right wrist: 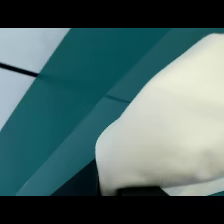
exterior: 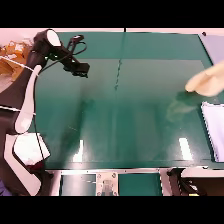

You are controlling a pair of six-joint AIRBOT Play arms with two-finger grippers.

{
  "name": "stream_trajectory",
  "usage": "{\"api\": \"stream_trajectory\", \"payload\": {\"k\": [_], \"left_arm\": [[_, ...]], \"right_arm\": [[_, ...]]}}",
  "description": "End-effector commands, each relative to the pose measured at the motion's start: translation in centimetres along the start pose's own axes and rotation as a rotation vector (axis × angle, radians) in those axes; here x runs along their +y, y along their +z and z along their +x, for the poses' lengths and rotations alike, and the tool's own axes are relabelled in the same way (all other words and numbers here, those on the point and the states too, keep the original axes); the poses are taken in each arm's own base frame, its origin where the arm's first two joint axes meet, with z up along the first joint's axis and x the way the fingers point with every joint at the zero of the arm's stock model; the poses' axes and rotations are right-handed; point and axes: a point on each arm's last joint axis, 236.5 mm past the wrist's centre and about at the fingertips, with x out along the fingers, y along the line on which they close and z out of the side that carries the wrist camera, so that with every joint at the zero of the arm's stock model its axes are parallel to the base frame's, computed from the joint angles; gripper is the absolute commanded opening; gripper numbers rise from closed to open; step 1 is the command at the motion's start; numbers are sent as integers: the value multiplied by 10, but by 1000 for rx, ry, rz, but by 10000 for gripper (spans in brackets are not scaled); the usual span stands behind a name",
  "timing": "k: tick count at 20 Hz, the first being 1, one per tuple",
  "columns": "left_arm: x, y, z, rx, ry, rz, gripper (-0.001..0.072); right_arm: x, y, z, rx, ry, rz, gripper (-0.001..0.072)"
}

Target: Fold the shirts.

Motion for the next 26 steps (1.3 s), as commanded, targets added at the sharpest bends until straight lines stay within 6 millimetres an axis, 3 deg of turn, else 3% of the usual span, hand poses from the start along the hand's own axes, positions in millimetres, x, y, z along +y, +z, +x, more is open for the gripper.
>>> {"api": "stream_trajectory", "payload": {"k": [1,6,12,20,21,22,23,26], "left_arm": [[-21,-1,7,12,-14,36,22],[-25,-5,7,27,-25,40,22],[-26,-10,7,48,-30,43,22],[-27,-17,7,80,-35,48,21],[-28,-19,7,88,-37,49,22],[-28,-21,6,96,-38,50,22],[-28,-22,6,100,-39,55,22],[-28,-22,6,100,-40,55,22]], "right_arm": [[-74,0,-34,18,-190,117,21],[-125,-19,-62,8,-274,281,21],[-145,-24,-119,-56,-333,338,23],[-233,-112,-153,120,-713,454,27],[-241,-122,-152,145,-738,472,173],[-247,-132,-148,174,-747,487,512],[-252,-140,-145,198,-753,498,653],[-253,-144,-141,214,-749,503,652]]}}
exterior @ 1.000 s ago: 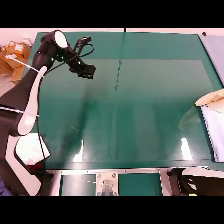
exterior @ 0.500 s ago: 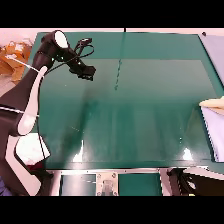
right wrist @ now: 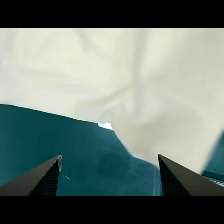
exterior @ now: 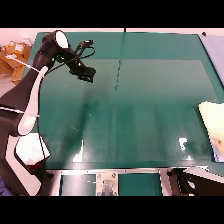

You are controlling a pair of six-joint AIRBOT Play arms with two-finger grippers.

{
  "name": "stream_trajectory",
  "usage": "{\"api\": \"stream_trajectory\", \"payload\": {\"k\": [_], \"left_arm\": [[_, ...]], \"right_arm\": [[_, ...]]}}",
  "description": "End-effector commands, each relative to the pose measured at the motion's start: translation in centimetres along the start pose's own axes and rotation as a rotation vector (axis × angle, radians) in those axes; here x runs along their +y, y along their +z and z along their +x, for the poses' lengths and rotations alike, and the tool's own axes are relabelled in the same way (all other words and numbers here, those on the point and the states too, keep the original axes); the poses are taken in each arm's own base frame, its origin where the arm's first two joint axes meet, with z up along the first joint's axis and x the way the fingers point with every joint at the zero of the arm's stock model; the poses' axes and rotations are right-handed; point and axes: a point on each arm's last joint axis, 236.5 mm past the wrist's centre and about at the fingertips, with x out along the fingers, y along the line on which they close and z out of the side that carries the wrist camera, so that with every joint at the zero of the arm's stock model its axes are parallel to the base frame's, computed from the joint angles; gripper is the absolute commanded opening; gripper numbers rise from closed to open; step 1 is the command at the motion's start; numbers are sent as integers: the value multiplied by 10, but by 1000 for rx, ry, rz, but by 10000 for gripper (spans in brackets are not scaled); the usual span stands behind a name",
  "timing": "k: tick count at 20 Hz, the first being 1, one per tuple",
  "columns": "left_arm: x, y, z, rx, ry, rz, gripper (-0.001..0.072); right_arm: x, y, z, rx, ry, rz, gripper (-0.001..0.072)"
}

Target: Fold the shirts.

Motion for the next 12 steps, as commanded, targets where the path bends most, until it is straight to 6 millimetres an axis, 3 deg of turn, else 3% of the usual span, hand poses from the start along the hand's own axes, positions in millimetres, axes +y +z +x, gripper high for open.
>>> {"api": "stream_trajectory", "payload": {"k": [1,4,5,6,7,10,12], "left_arm": [[0,-2,0,9,-2,3,21],[-1,-2,-2,6,-1,4,21],[-1,-2,-7,0,2,3,21],[-4,-2,-14,-6,4,-3,20],[-5,-2,-21,-13,12,-4,20],[8,-12,-46,-14,117,-41,20],[12,-31,-48,15,148,-94,20]], "right_arm": [[-1,-3,7,10,-19,-7,652],[51,1,-3,-44,85,-101,638],[75,-3,-4,-58,129,-157,489],[104,-12,-4,-63,181,-242,122],[130,-24,-2,-69,220,-328,28],[193,-76,6,-58,270,-574,24],[220,-136,21,2,287,-768,21]]}}
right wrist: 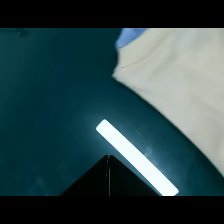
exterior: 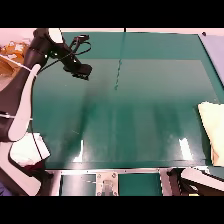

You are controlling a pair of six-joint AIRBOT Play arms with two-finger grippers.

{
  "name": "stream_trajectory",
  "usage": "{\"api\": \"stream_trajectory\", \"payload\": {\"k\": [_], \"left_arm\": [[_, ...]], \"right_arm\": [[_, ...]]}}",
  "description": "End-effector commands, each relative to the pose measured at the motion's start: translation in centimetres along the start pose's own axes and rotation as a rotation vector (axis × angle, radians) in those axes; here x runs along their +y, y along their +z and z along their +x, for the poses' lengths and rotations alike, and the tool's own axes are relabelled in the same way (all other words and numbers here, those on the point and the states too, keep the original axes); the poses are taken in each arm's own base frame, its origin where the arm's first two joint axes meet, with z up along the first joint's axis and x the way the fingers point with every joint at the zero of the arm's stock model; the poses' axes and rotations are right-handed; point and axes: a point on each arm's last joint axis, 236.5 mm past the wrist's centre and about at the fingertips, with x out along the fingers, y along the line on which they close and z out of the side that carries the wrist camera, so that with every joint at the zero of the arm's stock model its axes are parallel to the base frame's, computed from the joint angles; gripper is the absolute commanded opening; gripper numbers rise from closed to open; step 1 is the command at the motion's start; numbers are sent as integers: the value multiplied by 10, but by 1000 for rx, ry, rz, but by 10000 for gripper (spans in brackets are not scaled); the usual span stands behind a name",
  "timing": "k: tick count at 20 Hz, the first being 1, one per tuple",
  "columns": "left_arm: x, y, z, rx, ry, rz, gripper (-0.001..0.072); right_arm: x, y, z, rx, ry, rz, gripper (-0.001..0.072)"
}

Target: Fold the shirts.

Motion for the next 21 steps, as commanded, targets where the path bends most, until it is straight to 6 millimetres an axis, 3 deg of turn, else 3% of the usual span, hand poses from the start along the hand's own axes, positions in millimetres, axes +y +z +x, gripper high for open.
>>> {"api": "stream_trajectory", "payload": {"k": [1,3,5,8,10,12,21], "left_arm": [[10,-32,-7,54,63,-78,20],[8,-67,1,119,59,-143,21],[4,-109,7,150,61,-211,20],[-2,-168,9,159,73,-300,21],[-3,-189,4,129,91,-342,21],[0,-195,-3,107,115,-341,22],[0,-191,-6,81,117,-335,22]], "right_arm": [[89,-61,34,81,91,-335,21],[110,-122,57,164,114,-491,21],[111,-180,74,231,128,-617,21],[104,-231,90,273,139,-697,21],[106,-244,94,285,145,-728,22],[108,-249,93,293,149,-744,22],[108,-249,93,293,148,-745,22]]}}
